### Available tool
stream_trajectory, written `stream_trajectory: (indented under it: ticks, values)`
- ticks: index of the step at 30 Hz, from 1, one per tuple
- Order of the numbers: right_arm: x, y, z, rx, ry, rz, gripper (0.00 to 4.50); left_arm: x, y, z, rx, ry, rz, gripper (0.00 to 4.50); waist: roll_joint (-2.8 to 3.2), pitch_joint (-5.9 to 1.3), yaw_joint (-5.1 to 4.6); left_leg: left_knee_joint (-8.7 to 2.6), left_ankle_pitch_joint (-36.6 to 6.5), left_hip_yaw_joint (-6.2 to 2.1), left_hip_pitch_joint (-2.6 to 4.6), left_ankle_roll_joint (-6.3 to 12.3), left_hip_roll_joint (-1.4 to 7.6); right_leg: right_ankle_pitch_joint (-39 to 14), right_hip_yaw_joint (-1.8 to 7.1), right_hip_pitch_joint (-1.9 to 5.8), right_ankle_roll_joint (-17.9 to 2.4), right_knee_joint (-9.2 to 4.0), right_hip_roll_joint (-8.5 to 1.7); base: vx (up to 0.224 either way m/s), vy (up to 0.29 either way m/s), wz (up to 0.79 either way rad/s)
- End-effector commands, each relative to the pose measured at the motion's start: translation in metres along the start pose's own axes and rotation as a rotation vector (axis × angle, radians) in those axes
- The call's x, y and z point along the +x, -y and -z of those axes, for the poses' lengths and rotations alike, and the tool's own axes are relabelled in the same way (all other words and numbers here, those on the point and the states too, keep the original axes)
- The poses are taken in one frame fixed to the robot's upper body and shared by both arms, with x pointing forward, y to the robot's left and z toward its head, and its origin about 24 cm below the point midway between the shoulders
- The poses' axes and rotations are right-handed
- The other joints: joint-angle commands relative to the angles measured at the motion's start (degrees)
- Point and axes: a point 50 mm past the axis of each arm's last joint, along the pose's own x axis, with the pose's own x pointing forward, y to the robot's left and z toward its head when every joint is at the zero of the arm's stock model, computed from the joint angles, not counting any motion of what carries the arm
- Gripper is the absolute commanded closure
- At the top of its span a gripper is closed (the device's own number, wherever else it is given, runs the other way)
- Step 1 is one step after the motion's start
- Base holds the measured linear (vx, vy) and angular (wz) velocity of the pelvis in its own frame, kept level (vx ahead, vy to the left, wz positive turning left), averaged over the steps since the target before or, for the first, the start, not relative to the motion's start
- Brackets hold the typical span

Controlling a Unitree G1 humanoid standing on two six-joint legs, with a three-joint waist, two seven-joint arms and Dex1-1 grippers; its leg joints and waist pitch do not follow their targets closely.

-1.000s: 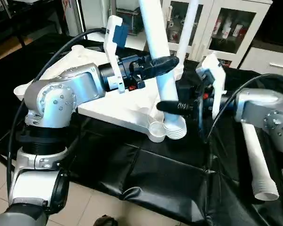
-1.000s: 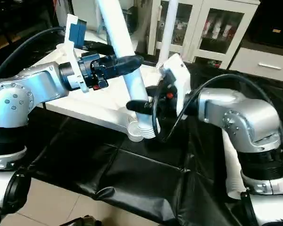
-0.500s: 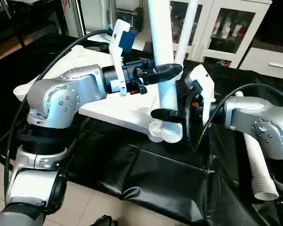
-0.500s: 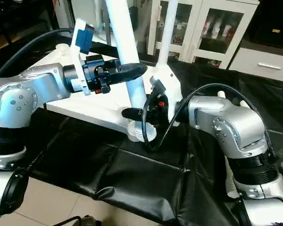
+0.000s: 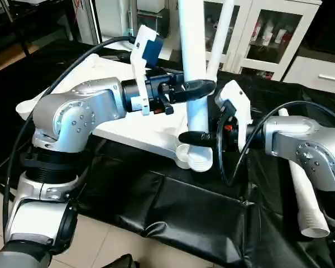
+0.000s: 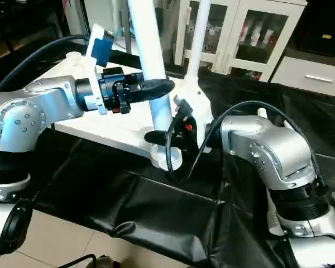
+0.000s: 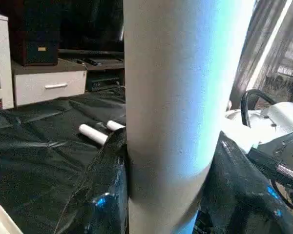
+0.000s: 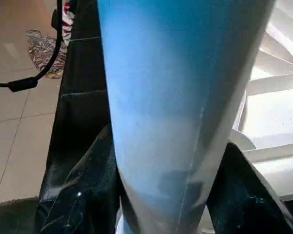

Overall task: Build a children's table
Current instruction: Pick table leg

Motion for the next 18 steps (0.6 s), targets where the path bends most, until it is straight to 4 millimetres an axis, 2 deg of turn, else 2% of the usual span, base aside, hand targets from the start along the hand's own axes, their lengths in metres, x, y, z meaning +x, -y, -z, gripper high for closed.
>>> stream_trajectory:
  ticks: [1,6,7,8,11,13,18]
  values:
    - [-0.0017,-0.0011,0.0031,0.003,-0.016,-0.008,2.64,0.0022,0.0030,-0.0112,0.055,0.009,0.013,2.71,-0.17,-4.29,0.14,-3.71,-7.28,0.16,1.00,-2.63,0.38,-4.93,1.75,3.18,-11.02,-3.43,-2.45,0.000,0.000,0.00]
    - [-0.0004,-0.0014,0.0038,-0.006,-0.018,-0.003,2.65,0.0022,0.0028,-0.0112,0.057,0.009,0.017,2.71,-0.18,-4.28,0.13,-3.69,-7.31,0.17,1.05,-2.61,0.41,-4.71,1.77,3.14,-11.26,-3.41,-2.44,0.000,0.000,0.00]
    - [-0.0002,-0.0009,0.0034,-0.005,-0.015,0.001,2.09,0.0022,0.0026,-0.0111,0.058,0.008,0.016,2.71,-0.20,-4.30,0.15,-3.67,-7.29,0.18,1.03,-2.60,0.40,-4.69,1.78,3.18,-11.27,-3.40,-2.46,0.000,0.000,0.00]
    - [0.0002,-0.0002,0.0032,-0.001,-0.011,0.007,1.95,0.0021,0.0026,-0.0110,0.059,0.006,0.016,2.71,-0.17,-4.30,0.14,-3.69,-7.27,0.16,1.03,-2.60,0.42,-4.65,1.77,3.18,-11.31,-3.38,-2.48,0.000,0.000,0.00]
    - [0.0009,-0.0002,0.0037,0.006,-0.013,0.007,1.85,0.0020,0.0026,-0.0109,0.061,0.004,0.017,2.71,-0.17,-4.30,0.10,-3.69,-7.44,0.15,1.03,-2.56,0.40,-4.73,1.75,3.19,-11.25,-3.40,-2.44,0.000,0.000,0.00]
    - [0.0014,-0.0001,0.0050,-0.004,-0.023,0.014,1.56,0.0020,0.0026,-0.0108,0.062,0.002,0.018,2.71,-0.13,-4.32,0.15,-3.67,-7.04,0.15,1.03,-2.54,0.41,-4.14,1.76,3.16,-11.39,-3.34,-2.43,0.000,0.000,0.00]
    - [0.0014,0.0006,0.0076,-0.007,-0.035,0.022,1.45,0.0019,0.0026,-0.0106,0.064,-0.002,0.021,2.71,-0.11,-4.31,0.12,-3.71,-7.41,0.13,1.07,-2.67,0.43,-4.64,1.75,3.17,-11.28,-3.38,-2.46,0.000,0.000,0.00]
